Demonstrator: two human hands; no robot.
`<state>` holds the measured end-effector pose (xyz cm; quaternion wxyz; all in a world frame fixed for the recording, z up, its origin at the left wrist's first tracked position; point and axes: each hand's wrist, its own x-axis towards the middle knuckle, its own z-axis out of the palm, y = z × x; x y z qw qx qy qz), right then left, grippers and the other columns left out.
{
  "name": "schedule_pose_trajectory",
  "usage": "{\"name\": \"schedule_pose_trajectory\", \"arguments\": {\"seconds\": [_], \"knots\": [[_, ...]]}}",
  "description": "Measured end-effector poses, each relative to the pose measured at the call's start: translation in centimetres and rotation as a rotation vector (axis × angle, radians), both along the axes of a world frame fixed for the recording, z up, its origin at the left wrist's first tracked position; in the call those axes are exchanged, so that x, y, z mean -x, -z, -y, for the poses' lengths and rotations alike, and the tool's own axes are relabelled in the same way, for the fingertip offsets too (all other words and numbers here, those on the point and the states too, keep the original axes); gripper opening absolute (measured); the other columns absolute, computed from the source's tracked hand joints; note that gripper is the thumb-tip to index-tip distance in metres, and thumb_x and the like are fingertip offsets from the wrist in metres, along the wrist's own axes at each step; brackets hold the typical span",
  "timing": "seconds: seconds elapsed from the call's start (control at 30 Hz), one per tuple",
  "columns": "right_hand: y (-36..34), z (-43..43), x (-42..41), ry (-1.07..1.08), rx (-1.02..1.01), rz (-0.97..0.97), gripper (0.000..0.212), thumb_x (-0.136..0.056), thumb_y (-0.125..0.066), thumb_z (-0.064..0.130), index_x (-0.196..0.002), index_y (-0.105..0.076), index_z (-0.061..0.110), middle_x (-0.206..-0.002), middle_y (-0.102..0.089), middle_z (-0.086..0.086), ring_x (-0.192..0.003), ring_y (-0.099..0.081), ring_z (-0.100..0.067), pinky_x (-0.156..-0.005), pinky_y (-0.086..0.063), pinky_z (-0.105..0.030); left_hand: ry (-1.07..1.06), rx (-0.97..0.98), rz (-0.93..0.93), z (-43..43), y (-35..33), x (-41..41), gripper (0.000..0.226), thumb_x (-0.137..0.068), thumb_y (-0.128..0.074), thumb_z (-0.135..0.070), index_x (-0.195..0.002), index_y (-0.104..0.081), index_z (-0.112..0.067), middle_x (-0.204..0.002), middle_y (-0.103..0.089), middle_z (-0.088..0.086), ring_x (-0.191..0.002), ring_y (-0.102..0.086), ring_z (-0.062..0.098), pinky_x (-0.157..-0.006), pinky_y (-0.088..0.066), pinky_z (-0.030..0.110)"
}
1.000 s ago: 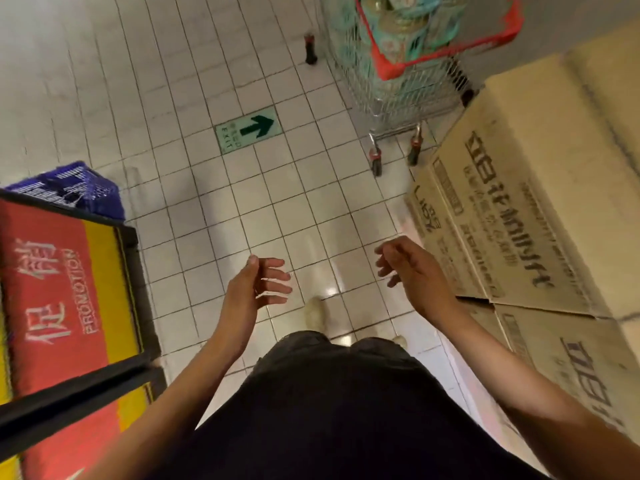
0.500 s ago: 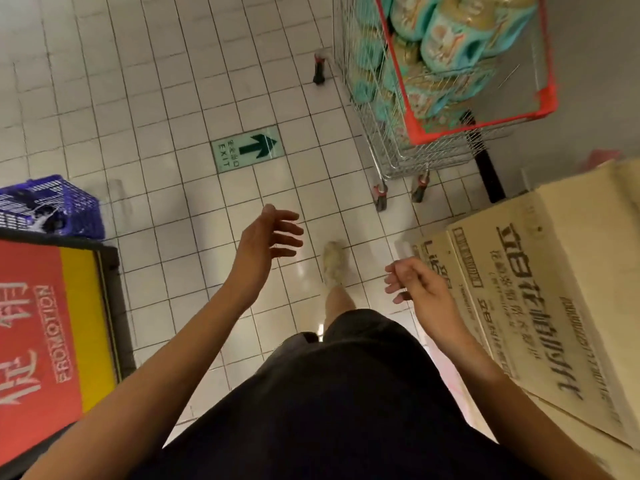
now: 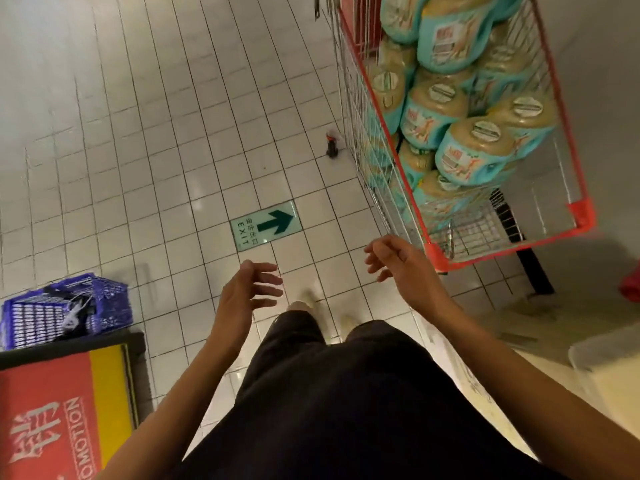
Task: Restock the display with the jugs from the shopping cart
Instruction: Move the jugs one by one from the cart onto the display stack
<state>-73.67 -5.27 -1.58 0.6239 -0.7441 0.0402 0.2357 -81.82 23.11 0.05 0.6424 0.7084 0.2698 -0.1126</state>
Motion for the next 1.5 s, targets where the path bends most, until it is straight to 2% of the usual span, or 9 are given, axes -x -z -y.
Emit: {"name": "schedule_pose_trajectory", "arguments": {"seconds": [0.23, 0.43, 0.77, 0.87, 1.0, 1.1, 1.17, 1.37, 1.5], "knots": [[0.5, -5.3, -14.9, 0.057, 0.021, 0.059, 0.023, -0.111, -0.048, 0.033, -0.104, -0.069, 0.024, -0.095, -0.073, 0.001, -0.087, -0.072, -0.018, -0.074, -0.058, -0.032, 0.061, -0.029, -0.007, -6.0, 0.9, -15.1, 0.064, -0.102, -0.029, -0.060, -0.115, -0.069, -0.012, -0.103, -0.077, 0.008, -0.091, -0.074, 0.026, -0.072, -0.061, 0.026], [0.3, -7.7, -23.5, 0.293, -0.011, 0.017, 0.033, -0.102, -0.051, 0.044, -0.104, -0.071, 0.018, -0.093, -0.074, -0.005, -0.088, -0.071, -0.028, -0.073, -0.057, -0.034, 0.298, -0.042, -0.016, -7.8, 0.4, -31.5, 0.057, -0.108, -0.028, -0.055, -0.112, -0.069, -0.016, -0.101, -0.077, 0.002, -0.092, -0.074, 0.026, -0.072, -0.061, 0.025], [1.6, -4.2, -30.5, 0.740, 0.048, -0.088, 0.027, -0.111, -0.049, 0.022, -0.098, -0.072, 0.017, -0.087, -0.074, -0.008, -0.078, -0.071, -0.018, -0.073, -0.057, -0.030, 0.712, 0.045, -0.015, 1.8, -0.3, -55.2, 0.053, -0.113, -0.030, -0.042, -0.114, -0.070, -0.006, -0.103, -0.074, 0.016, -0.088, -0.072, 0.027, -0.075, -0.060, 0.034], [2.1, -2.3, -34.6, 0.855, 0.029, -0.089, 0.026, -0.106, -0.052, 0.032, -0.094, -0.072, 0.020, -0.083, -0.074, -0.005, -0.076, -0.071, -0.016, -0.073, -0.058, -0.027, 0.800, 0.056, -0.005, 5.7, 0.4, -60.6, 0.055, -0.114, -0.029, -0.040, -0.115, -0.069, -0.001, -0.105, -0.074, 0.020, -0.089, -0.072, 0.032, -0.078, -0.058, 0.041], [2.6, 0.4, -40.2, 0.890, 0.054, -0.089, 0.027, -0.111, -0.050, 0.024, -0.099, -0.069, 0.010, -0.082, -0.072, -0.002, -0.073, -0.068, -0.012, -0.069, -0.057, -0.023, 0.875, 0.072, -0.026, 9.5, 1.0, -66.0, 0.058, -0.109, -0.035, -0.048, -0.113, -0.071, -0.003, -0.099, -0.075, 0.016, -0.085, -0.072, 0.029, -0.074, -0.058, 0.037], [2.4, 2.5, -44.3, 0.915, 0.077, -0.071, 0.030, -0.111, -0.048, 0.014, -0.105, -0.067, -0.008, -0.087, -0.069, -0.021, -0.075, -0.065, -0.014, -0.069, -0.055, -0.018, 0.919, 0.084, -0.057, 11.8, 1.4, -69.4, 0.053, -0.111, -0.036, -0.044, -0.113, -0.070, -0.003, -0.096, -0.076, 0.012, -0.080, -0.071, 0.022, -0.068, -0.058, 0.030], [2.3, 3.9, -47.0, 0.941, 0.106, -0.064, 0.032, -0.111, -0.048, 0.014, -0.108, -0.065, -0.013, -0.090, -0.066, -0.028, -0.077, -0.063, -0.015, -0.071, -0.054, -0.017, 0.942, 0.078, -0.101, 13.4, 2.0, -71.2, 0.047, -0.113, -0.037, -0.037, -0.112, -0.070, -0.004, -0.094, -0.076, 0.009, -0.081, -0.071, 0.022, -0.069, -0.058, 0.031], [2.2, 6.9, -54.0, 1.153, 0.113, -0.134, 0.036, -0.112, -0.049, 0.028, -0.120, -0.064, -0.003, -0.112, -0.068, -0.019, -0.101, -0.064, -0.020, -0.093, -0.053, -0.036, 0.927, 0.050, -0.420, 18.2, 5.9, -74.4, 0.038, -0.110, -0.042, -0.035, -0.106, -0.066, -0.006, -0.101, -0.070, 0.012, -0.092, -0.066, 0.029, -0.073, -0.057, 0.039], [3.4, 8.1, -57.9, 1.289, 0.112, -0.196, 0.030, -0.108, -0.056, 0.039, -0.118, -0.059, 0.010, -0.111, -0.064, -0.003, -0.099, -0.059, -0.008, -0.083, -0.046, -0.024, 0.801, 0.152, -0.730, 20.1, 8.7, -75.9, 0.024, -0.106, -0.051, -0.031, -0.101, -0.059, -0.009, -0.097, -0.061, 0.011, -0.083, -0.063, 0.026, -0.073, -0.057, 0.039]]}}
